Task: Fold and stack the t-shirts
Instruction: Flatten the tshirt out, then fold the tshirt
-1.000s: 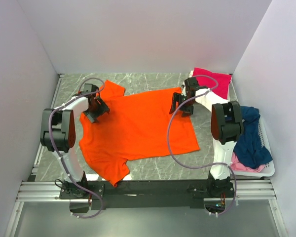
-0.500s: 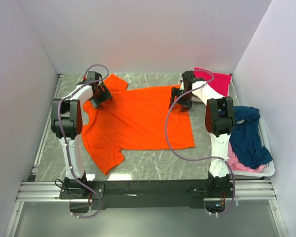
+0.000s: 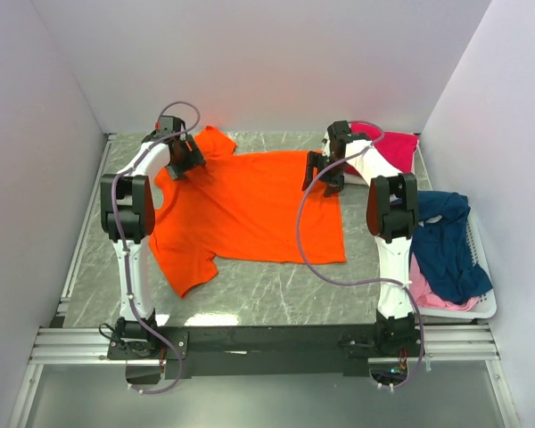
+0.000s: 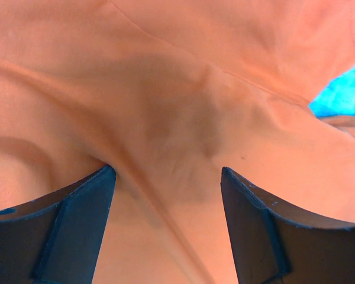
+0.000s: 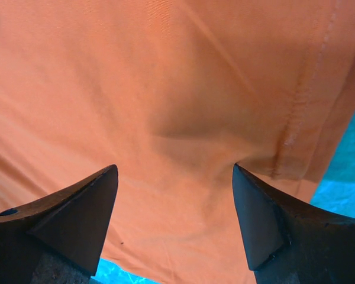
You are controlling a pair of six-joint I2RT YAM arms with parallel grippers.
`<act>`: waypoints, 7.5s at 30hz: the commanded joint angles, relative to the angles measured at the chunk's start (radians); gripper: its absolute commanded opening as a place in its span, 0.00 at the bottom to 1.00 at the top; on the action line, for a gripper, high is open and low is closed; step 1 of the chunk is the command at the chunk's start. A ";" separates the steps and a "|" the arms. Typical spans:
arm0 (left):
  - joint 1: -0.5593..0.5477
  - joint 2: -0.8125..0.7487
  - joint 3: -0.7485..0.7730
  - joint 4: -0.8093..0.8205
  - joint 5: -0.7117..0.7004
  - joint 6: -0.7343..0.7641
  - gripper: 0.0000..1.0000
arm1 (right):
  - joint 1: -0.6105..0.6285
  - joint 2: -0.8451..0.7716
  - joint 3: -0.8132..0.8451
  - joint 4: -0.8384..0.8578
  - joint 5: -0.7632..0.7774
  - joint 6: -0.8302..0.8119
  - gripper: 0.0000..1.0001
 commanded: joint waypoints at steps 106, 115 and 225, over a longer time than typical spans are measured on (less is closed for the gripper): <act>0.105 -0.937 -1.076 -0.121 -0.182 -0.263 0.54 | 0.025 -0.492 -0.526 0.191 -0.164 0.039 0.84; 0.085 -0.882 -1.136 -0.052 -0.153 -0.270 0.50 | 0.025 -0.498 -0.537 0.185 -0.154 0.042 0.84; 0.121 -1.626 -1.010 -0.675 -0.216 -0.497 0.01 | 0.130 -0.783 -1.092 -0.102 0.099 0.059 0.00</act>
